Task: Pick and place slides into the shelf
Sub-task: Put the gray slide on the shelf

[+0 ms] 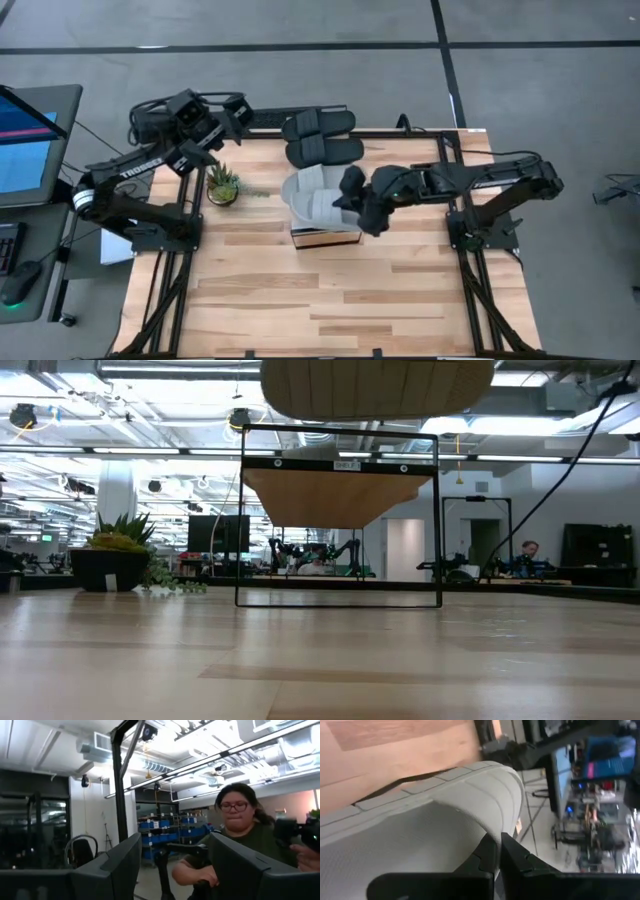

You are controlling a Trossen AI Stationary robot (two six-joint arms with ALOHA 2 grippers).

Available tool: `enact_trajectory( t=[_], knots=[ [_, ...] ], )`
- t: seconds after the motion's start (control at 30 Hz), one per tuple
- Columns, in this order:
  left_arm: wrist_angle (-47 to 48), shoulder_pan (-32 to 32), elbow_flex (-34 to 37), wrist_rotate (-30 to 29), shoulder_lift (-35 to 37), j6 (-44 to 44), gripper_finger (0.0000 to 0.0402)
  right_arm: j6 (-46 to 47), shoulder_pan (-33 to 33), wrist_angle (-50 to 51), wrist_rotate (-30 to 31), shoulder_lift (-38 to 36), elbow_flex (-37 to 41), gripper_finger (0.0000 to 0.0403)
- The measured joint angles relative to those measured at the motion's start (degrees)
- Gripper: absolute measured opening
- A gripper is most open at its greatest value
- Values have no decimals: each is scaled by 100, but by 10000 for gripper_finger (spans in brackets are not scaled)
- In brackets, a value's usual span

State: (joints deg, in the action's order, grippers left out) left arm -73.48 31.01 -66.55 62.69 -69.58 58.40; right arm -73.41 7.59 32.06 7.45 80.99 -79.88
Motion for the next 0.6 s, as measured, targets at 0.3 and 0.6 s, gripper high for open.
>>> enact_trajectory(
  t=[0.3, 0.6],
  knots=[
    [431, -178, 1, -260, -3, -251, 219, -425, 117, -8, -639, 82, -107, 0],
    [826, -276, 1, -470, -3, -547, 219, -640, -29, -40, -1126, 156, -107, 0]
  ],
)
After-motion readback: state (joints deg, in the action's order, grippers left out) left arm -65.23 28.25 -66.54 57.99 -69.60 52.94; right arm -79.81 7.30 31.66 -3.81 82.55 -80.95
